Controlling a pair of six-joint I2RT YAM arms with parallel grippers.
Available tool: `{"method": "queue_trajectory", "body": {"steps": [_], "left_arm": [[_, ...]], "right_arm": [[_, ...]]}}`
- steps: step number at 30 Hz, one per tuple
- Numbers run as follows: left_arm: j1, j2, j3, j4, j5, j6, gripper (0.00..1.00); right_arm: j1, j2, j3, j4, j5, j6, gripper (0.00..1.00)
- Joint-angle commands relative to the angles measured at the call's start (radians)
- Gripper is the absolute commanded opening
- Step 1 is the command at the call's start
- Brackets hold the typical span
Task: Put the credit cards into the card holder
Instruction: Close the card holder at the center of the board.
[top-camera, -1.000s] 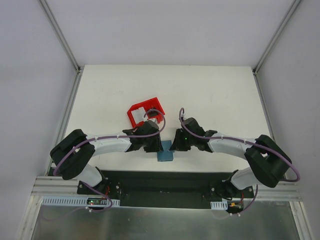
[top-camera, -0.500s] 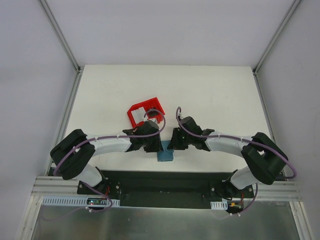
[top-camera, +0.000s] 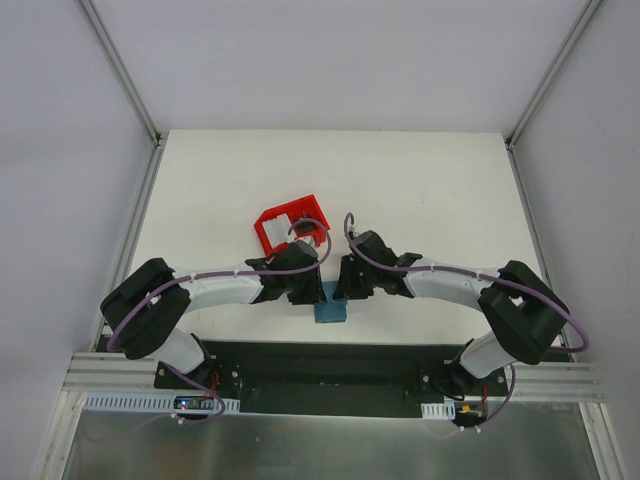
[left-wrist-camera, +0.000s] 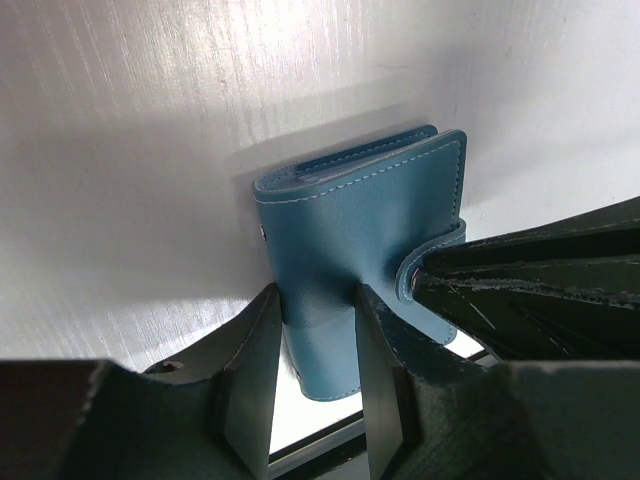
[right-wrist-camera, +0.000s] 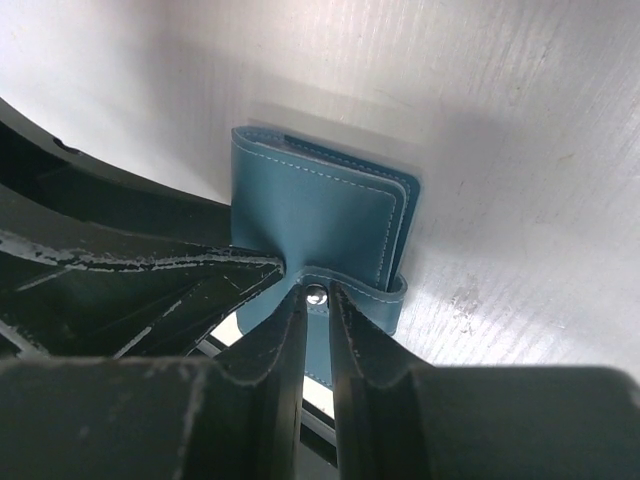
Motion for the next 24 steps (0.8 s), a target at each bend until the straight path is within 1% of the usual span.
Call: {"method": "queue_trajectory", "body": {"steps": [1, 5, 15, 24], "left_arm": [[-0.006, 0.032, -0.018, -0.064, -0.005, 0.005, 0.31], [-0.006, 0.029, -0.018, -0.064, -0.01, 0.003, 0.31], [-0.006, 0.025, -0.019, -0.064, -0.016, -0.004, 0.31], [-0.007, 0.023, -0.021, -0.064, -0.016, -0.009, 0.31]], "right_arm": [[0.017, 0.042, 0.045, -0.072, 0.018, -0.023, 0.17], [0.023, 0.07, 0.065, -0.1, 0.025, -0.024, 0.15], [0.062, 0.123, 0.111, -0.186, 0.074, -0.029, 0.14], [0.077, 0.182, 0.131, -0.243, 0.107, -0.034, 0.09]]}}
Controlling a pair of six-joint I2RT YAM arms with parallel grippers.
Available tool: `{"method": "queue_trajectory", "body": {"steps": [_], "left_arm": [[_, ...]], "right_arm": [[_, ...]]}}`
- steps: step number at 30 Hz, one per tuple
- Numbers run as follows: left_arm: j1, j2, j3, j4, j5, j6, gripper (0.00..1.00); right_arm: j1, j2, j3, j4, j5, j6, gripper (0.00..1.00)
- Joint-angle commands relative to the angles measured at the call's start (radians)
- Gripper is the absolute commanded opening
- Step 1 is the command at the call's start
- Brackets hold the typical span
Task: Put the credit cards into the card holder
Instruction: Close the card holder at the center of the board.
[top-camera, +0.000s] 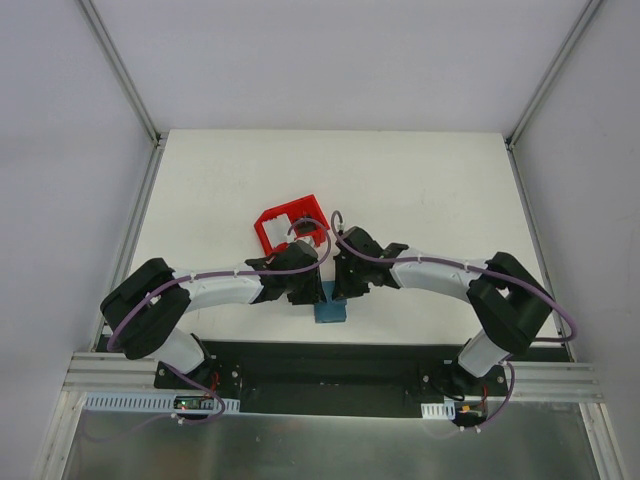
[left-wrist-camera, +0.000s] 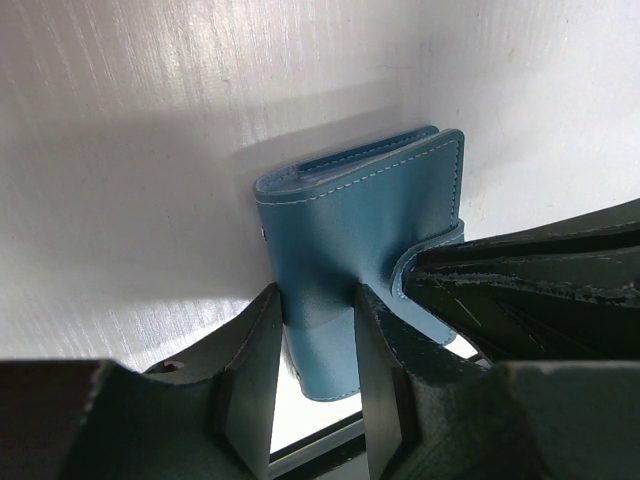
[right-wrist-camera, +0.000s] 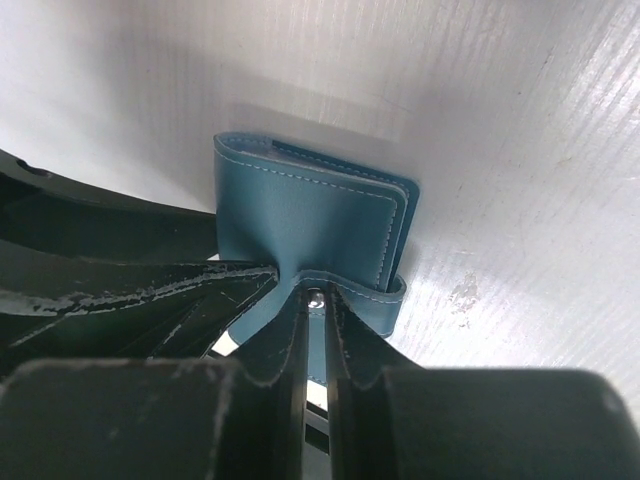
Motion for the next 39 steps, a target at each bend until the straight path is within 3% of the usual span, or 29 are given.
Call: {"method": "queue_trajectory", "body": {"steps": [1, 39], "left_arm": [[-0.006, 0.023, -0.021, -0.063, -0.016, -0.003, 0.31], [-0.006, 0.01, -0.039, -0.063, -0.025, -0.012, 0.32]], "right_arm": [[0.041, 0.087, -0.022, -0.05, 0.04, -0.006, 0.08], [0.074, 0.167, 0.018, -0.141, 0.176, -0.024, 0.08]]}}
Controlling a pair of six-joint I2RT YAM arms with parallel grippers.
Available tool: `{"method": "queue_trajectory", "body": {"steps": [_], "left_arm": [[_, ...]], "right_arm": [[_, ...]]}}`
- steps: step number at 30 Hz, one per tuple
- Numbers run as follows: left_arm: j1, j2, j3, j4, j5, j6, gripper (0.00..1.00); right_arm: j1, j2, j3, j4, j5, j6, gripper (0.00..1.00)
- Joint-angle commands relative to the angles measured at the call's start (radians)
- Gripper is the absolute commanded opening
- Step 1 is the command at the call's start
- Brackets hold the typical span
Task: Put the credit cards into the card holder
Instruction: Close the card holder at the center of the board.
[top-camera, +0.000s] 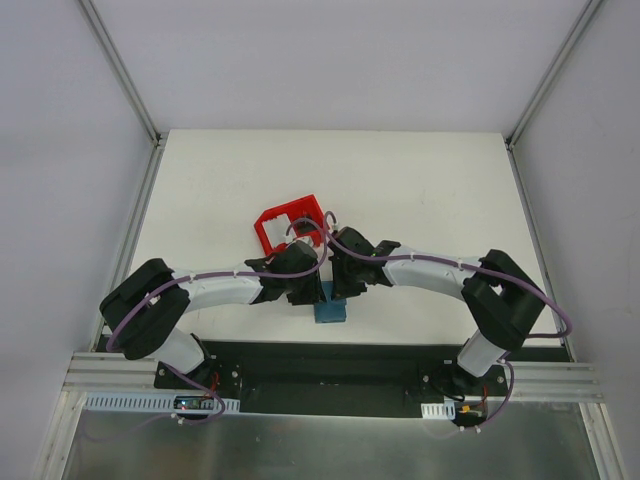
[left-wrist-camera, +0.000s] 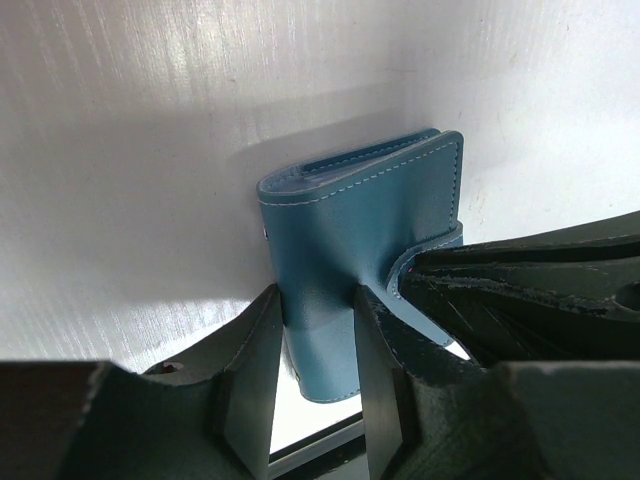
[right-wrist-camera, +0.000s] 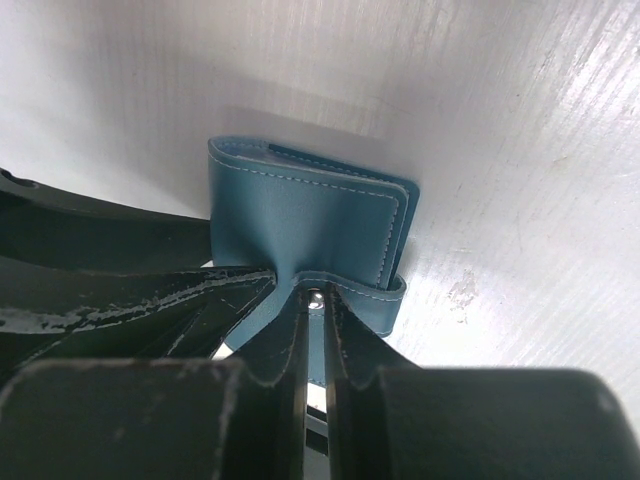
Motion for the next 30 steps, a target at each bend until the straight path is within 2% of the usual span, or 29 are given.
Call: {"method": "queue_trajectory", "body": {"steps": [1, 30], "left_arm": [[-0.006, 0.013, -0.038, -0.059, -0.026, 0.002, 0.32], [-0.008, -0.022, -0.069, -0.028, -0.041, -0.008, 0.31]], "right_arm": [[0.04, 0.124, -0.05, -0.057, 0.107, -0.018, 0.08], [0.049, 0.118, -0.07, -0.043, 0.13, -0.013, 0.09]]}}
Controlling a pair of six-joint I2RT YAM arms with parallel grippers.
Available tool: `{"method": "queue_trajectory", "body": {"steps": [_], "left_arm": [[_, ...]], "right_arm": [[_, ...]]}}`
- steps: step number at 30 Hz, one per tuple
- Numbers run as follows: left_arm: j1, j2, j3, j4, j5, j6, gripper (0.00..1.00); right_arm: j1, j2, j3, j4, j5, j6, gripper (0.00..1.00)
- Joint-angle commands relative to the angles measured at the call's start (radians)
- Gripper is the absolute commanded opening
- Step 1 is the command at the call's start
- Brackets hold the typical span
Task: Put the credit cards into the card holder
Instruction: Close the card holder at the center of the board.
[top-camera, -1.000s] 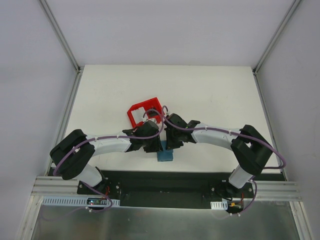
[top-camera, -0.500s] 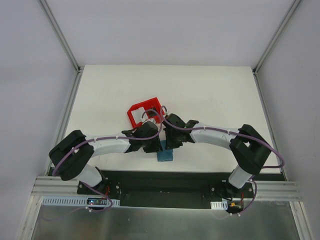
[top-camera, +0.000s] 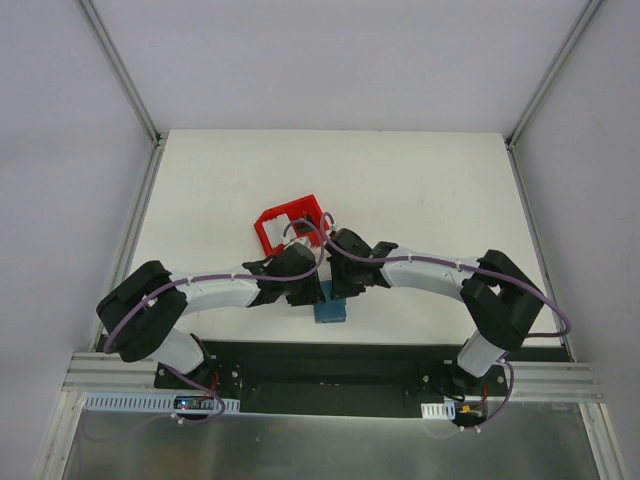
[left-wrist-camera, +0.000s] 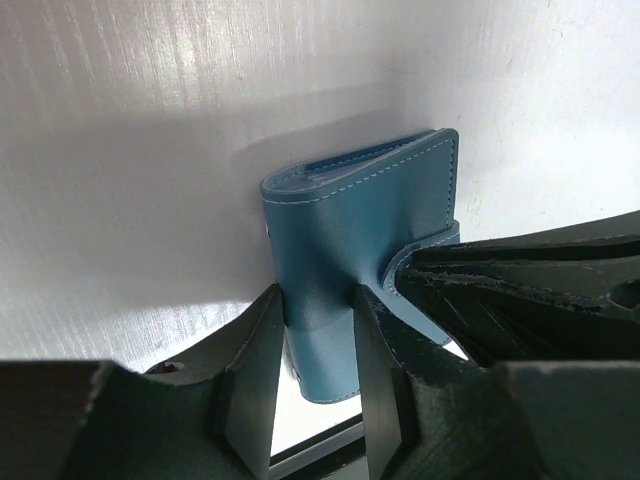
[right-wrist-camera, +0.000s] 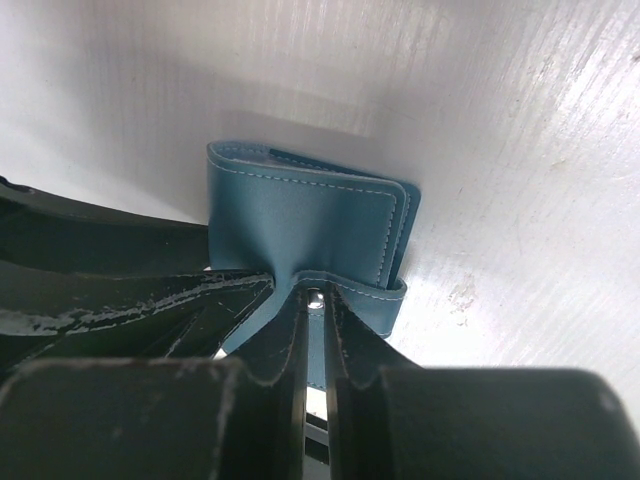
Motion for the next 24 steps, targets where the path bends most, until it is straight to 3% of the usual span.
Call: {"method": "queue_trajectory", "body": {"steps": [1, 18, 24], "left_arm": [[-0.006, -0.009, -0.043, -0.052, -0.034, 0.008, 0.31], [-0.008, 0.005, -0.054, -0.04, -0.034, -0.008, 0.31], [-0.006, 0.015, -0.054, -0.037, -0.034, -0.009, 0.31]], "right_arm": [[0.028, 0.107, -0.076, -0.033, 0.08, -0.013, 0.09], [0.009, 0.047, -0.134, 0.113, -0.028, 0.013, 0.18], [0.009, 0.081, -0.12, 0.067, -0.005, 0.003, 0.22]]}}
